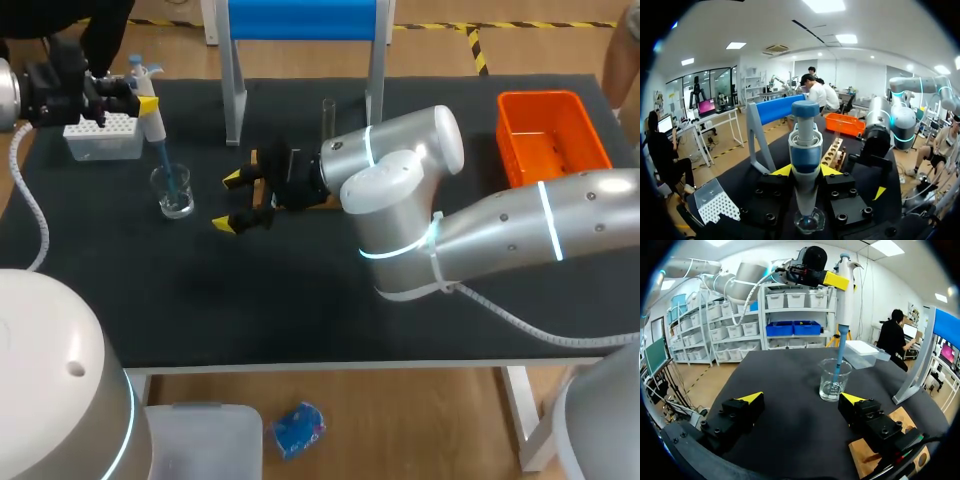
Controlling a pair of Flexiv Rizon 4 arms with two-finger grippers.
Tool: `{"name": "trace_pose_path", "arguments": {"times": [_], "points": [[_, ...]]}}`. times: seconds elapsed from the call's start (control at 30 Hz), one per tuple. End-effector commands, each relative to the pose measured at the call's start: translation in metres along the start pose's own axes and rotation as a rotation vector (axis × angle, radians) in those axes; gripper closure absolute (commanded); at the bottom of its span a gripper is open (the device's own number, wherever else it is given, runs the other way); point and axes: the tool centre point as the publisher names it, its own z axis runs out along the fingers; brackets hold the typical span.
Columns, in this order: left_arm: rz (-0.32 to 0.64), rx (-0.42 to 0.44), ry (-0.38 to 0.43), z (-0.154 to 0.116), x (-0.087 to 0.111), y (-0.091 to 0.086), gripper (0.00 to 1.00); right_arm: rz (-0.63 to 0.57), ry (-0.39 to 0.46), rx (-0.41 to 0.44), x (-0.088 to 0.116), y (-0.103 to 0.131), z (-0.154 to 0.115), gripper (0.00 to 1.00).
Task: Invert the test tube, pick up the pipette, mount the tip to pipette, aspirate from beaker and dispense into the tube, eject the tip, return the pipette, and cap with the stopper.
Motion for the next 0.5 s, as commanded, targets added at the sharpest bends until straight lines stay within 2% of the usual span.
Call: {"name": "trace_pose_path", "arguments": {"times": [0.03, 0.37, 0.5], "points": [[0.003, 0.003, -0.002, 0.0, 0.0, 0.0, 1.0, 0.0, -0.001, -0.002, 0.0, -0.001, 0.0, 0.0], [0.003, 0.003, -0.002, 0.0, 0.0, 0.0, 1.0, 0.0, -0.001, -0.002, 0.0, -0.001, 0.0, 0.0], [0.003, 0.003, -0.002, 0.0, 0.0, 0.0, 1.0, -0.013, -0.018, 0.019, 0.003, 0.016, -0.014, 0.0]]}}
